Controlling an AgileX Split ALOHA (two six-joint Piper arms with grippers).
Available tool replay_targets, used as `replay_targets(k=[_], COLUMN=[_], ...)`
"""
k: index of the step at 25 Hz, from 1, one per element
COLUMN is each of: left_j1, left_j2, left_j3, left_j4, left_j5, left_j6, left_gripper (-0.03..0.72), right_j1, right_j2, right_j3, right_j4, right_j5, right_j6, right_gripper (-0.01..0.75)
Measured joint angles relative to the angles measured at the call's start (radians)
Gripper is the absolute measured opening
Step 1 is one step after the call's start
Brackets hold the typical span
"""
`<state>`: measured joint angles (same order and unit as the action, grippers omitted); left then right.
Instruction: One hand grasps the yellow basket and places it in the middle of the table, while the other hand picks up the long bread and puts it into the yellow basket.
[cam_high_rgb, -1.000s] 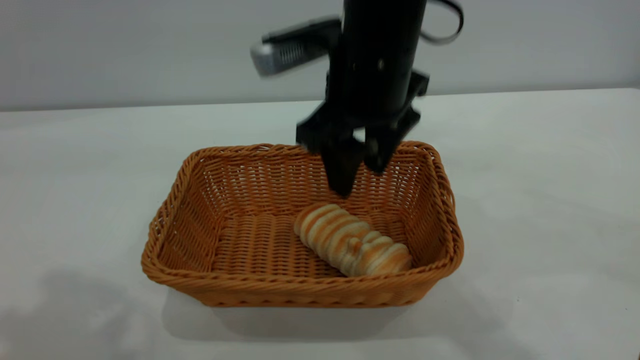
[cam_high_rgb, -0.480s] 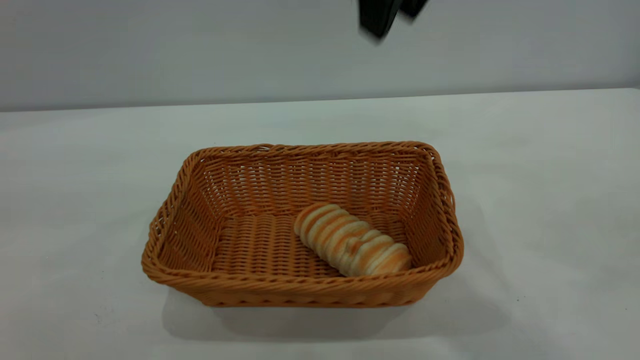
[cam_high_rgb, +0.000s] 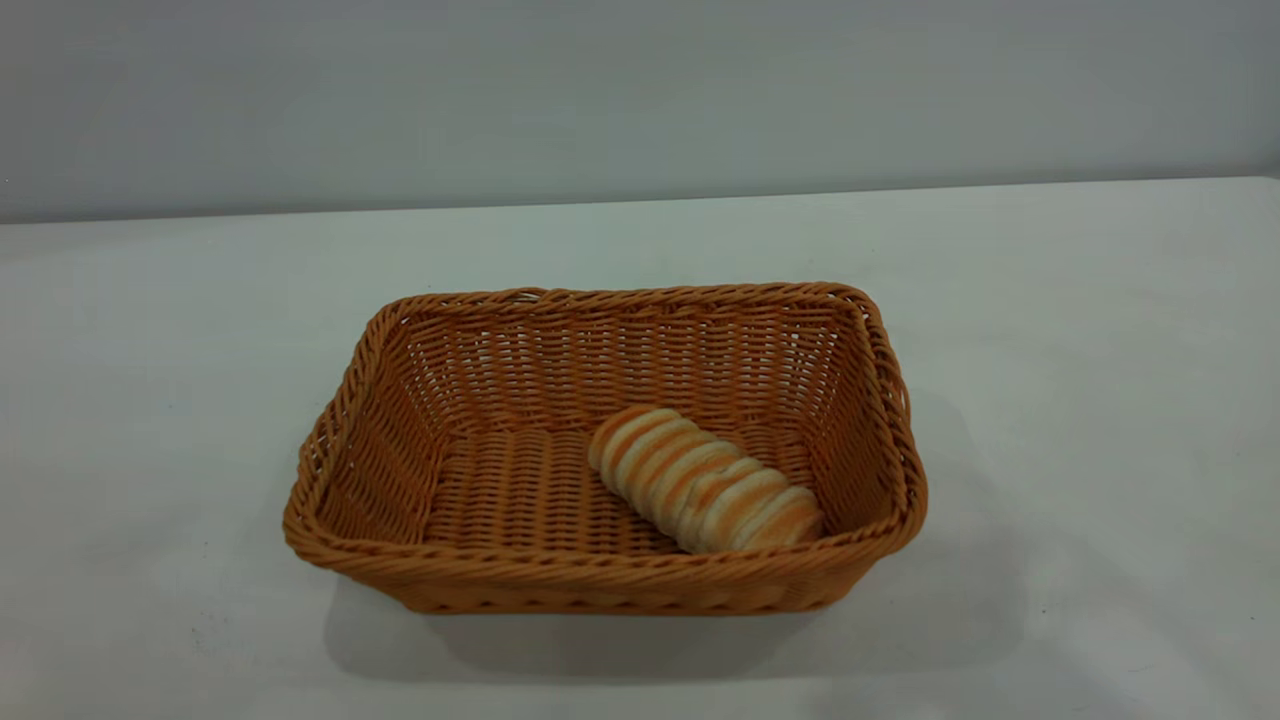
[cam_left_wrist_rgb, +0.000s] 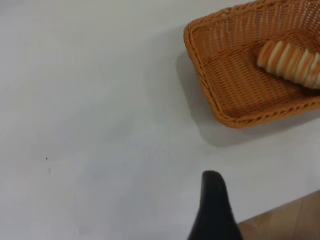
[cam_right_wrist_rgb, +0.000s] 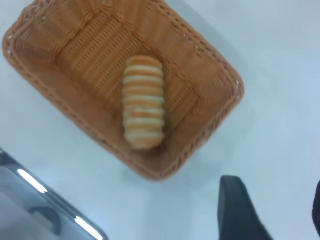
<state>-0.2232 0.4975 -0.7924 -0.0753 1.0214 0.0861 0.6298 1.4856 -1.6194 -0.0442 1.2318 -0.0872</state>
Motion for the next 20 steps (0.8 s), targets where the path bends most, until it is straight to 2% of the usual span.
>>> replay_targets(k=[9,13,20], left_j1=[0.0,0.0,0.0], left_j2=[-0.124,-0.187,-0.286], left_j3=[0.0,0.01,0.093], left_j4=[-0.001,-0.001,-0.002], left_j5=[0.112,0.14,0.14], left_j6=[0.0,0.0,0.0], left_gripper=[0.581,0.581,0.581], right_j1=[0.0,0.0,0.0], right_j2=[-0.261,-0.409,-0.726], right_j3=[0.04,0.142,0.404], right_j4=[-0.001,0.003,0.034], right_j5=[0.004,0.004,0.005], right_j6=[0.061,0.067,0.068], right_gripper=[0.403,0.403,0.403])
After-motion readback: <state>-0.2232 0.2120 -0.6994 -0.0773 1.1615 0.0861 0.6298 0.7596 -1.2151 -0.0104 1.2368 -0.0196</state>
